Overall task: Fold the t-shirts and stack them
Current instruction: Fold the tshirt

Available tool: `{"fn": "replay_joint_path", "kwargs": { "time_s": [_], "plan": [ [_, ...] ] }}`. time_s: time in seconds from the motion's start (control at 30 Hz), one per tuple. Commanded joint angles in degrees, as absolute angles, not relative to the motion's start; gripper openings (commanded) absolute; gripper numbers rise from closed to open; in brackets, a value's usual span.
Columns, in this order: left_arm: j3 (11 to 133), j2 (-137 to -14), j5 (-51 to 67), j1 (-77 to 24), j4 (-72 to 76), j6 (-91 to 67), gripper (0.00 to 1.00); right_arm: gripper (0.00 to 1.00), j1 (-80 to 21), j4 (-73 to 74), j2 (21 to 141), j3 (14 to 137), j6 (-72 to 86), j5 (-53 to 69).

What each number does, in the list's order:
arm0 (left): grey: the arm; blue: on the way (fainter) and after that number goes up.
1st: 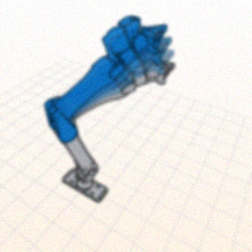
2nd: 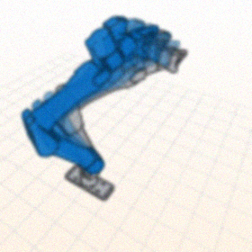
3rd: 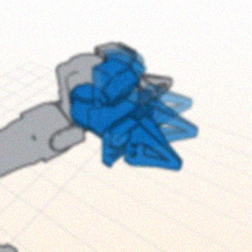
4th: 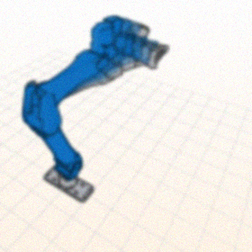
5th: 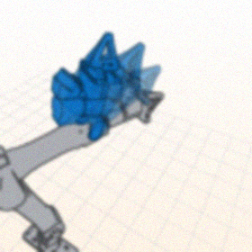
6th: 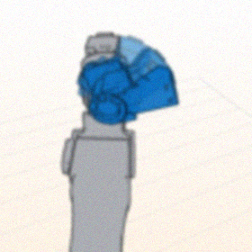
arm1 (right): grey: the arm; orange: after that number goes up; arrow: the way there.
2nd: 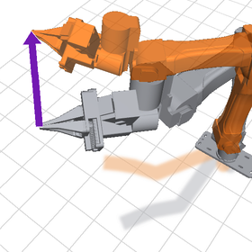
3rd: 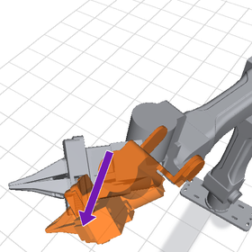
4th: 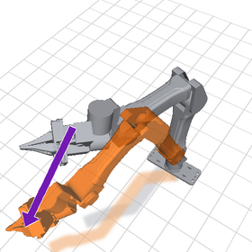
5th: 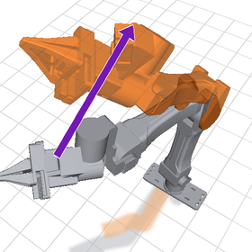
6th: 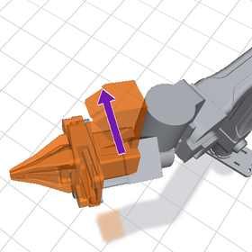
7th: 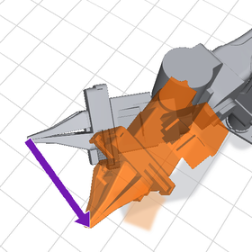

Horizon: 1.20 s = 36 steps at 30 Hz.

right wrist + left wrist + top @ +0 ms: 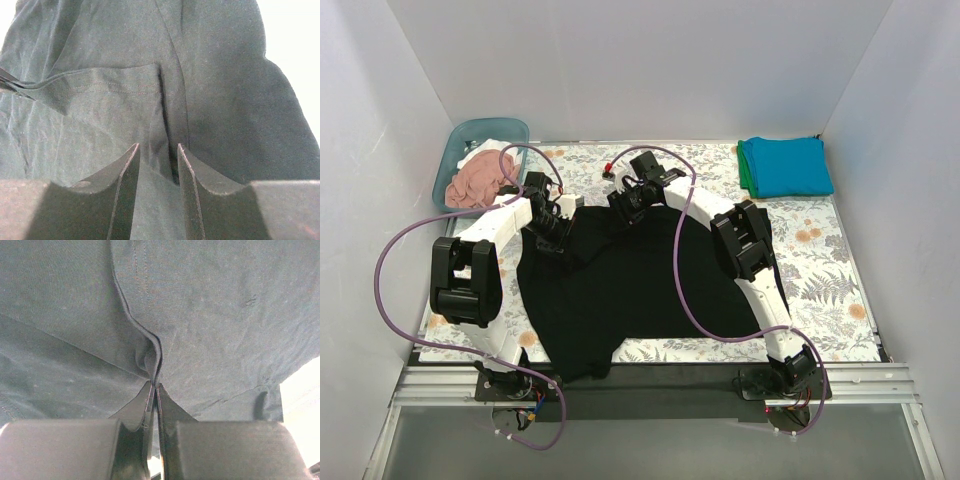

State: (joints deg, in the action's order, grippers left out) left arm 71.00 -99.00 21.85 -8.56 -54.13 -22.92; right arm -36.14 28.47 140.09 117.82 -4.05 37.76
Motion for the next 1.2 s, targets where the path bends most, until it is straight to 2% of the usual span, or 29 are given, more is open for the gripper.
{"fn": "replay_joint_path", "kwargs": {
  "time_s": [0.0,0.13,0.27,0.4,0.43,0.6,0.77,1.17],
  "plan": [
    [72.8,-98.3,22.2,-8.3,-54.8,-22.3,0.0,0.42,-36.6,27.7,139.2,117.3,-5.1,37.6],
    [72.8,-98.3,22.2,-8.3,-54.7,-22.4,0.0,0.48,-36.6,27.7,139.4,116.8,-5.7,35.9],
    [72.6,-98.3,22.3,-8.3,-54.7,-22.4,0.0,0.48,-36.7,27.8,139.3,116.4,-6.2,35.5],
    [72.6,-98.3,22.1,-8.3,-54.7,-22.1,0.0,0.36,-36.7,27.8,138.3,115.9,-6.7,36.2],
    [72.6,-98.3,22.1,-8.3,-54.7,-22.2,0.0,0.3,-36.7,27.8,138.1,115.9,-6.7,36.3],
    [74.0,-97.5,21.6,-8.2,-55.0,-22.5,0.0,0.22,-36.7,27.9,135.6,115.9,-6.2,37.0],
    [78.7,-96.3,21.0,-7.8,-58.3,-22.1,0.0,0.03,-36.7,27.9,132.5,116.3,-5.5,37.5],
    [87.9,-95.9,19.3,-7.8,-63.9,-20.6,0.0,0.01,-36.7,27.9,129.6,118.4,-3.3,40.3]
  ]
}}
